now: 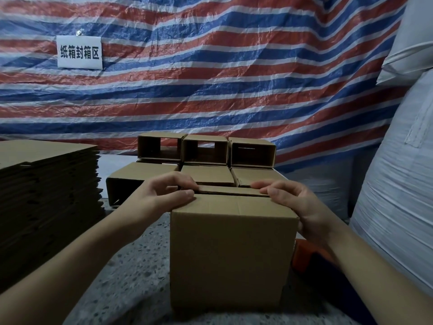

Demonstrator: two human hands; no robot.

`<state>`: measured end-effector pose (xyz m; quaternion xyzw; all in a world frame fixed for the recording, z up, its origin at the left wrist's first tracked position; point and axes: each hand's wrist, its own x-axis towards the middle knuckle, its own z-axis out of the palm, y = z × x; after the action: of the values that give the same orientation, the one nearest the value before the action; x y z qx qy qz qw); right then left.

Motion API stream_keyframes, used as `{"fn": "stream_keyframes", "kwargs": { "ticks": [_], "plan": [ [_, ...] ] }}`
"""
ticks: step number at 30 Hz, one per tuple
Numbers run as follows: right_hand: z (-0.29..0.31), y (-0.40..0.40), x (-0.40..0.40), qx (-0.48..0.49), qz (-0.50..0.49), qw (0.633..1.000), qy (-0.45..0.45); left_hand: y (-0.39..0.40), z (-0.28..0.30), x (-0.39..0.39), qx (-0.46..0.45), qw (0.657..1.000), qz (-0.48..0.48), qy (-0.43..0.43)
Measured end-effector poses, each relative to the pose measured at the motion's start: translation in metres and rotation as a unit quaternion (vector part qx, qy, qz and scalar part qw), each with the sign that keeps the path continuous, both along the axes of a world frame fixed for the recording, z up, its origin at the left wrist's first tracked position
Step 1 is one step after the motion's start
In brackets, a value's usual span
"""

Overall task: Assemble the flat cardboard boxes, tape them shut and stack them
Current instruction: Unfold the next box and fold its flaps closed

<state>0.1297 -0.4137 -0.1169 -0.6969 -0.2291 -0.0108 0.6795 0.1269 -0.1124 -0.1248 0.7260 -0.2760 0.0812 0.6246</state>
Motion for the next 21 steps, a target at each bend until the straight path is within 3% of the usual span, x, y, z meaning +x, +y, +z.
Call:
{"fn": "stream_keyframes", "kwargs": {
  "ticks": [6, 9, 11, 13, 14, 21],
  "plan": [
    [0.001, -0.002, 0.002, -0.08, -0.036, 0.994, -0.068, -0.001, 0.002, -0.003, 0.021, 1.0, 0.012, -0.018],
    [0.001, -0.003, 0.001, -0.088, -0.037, 0.993, -0.07, -0.001, 0.02, -0.014, 0.13, 0.989, 0.06, -0.024],
    [0.002, -0.003, 0.001, -0.098, -0.035, 0.992, -0.072, -0.005, 0.035, -0.024, 0.267, 0.952, 0.13, -0.076],
    [0.002, -0.003, 0.002, -0.106, -0.038, 0.991, -0.075, -0.022, 0.047, -0.039, 0.392, 0.888, 0.189, -0.15],
    [0.002, -0.003, 0.002, -0.109, -0.04, 0.99, -0.077, -0.034, 0.051, -0.045, 0.43, 0.862, 0.2, -0.176],
    [0.003, -0.007, 0.003, -0.143, -0.044, 0.986, -0.076, -0.085, 0.039, -0.055, 0.598, 0.775, 0.129, -0.162]
  ]
}}
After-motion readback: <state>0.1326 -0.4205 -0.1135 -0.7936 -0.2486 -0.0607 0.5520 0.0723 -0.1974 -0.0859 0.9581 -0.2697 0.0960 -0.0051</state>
